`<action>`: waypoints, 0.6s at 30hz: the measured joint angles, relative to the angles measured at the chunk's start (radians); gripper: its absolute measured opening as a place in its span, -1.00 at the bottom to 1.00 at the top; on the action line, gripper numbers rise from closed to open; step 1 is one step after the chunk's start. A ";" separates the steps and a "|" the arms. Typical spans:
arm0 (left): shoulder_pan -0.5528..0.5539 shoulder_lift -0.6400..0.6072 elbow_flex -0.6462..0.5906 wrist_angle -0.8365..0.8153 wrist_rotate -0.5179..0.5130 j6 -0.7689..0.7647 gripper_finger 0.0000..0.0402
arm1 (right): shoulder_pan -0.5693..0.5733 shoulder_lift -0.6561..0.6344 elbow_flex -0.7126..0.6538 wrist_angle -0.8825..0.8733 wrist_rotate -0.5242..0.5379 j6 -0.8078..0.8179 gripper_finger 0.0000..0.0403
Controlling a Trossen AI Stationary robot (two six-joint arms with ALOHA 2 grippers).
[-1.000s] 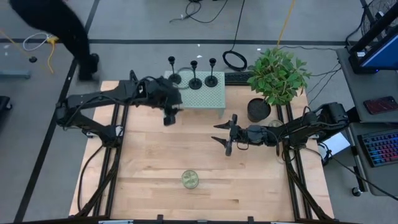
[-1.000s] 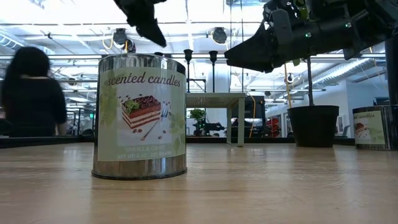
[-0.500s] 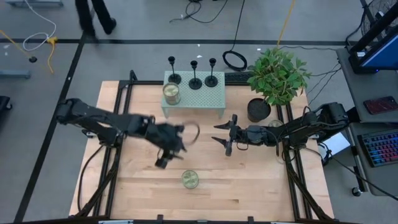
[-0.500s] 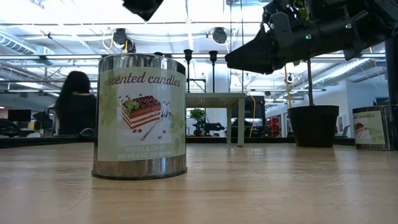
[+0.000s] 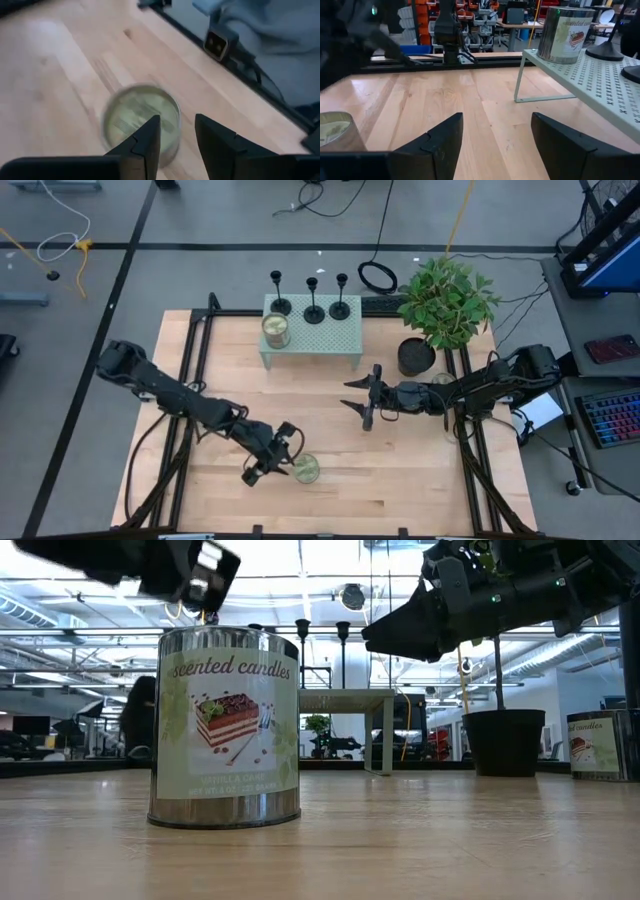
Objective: Pick & Place candle stick holders
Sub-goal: Put the left scented candle on the shelf
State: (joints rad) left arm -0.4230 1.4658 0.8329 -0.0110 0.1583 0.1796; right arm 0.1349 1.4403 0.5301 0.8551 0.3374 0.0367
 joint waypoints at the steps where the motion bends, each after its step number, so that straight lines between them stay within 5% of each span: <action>1: -0.001 0.015 -0.003 0.005 0.007 -0.001 -0.37 | 0.000 0.000 0.000 0.000 0.000 0.003 0.13; 8: 0.018 0.151 0.037 0.030 0.071 0.028 -0.37 | 0.000 0.000 0.000 -0.001 0.000 0.004 0.14; 18: 0.060 0.167 0.065 -0.006 0.081 0.076 -0.37 | 0.000 0.000 0.000 -0.022 0.000 0.004 0.13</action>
State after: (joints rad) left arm -0.3628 1.6329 0.8978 -0.0168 0.2395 0.2559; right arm 0.1348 1.4403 0.5301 0.8335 0.3374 0.0406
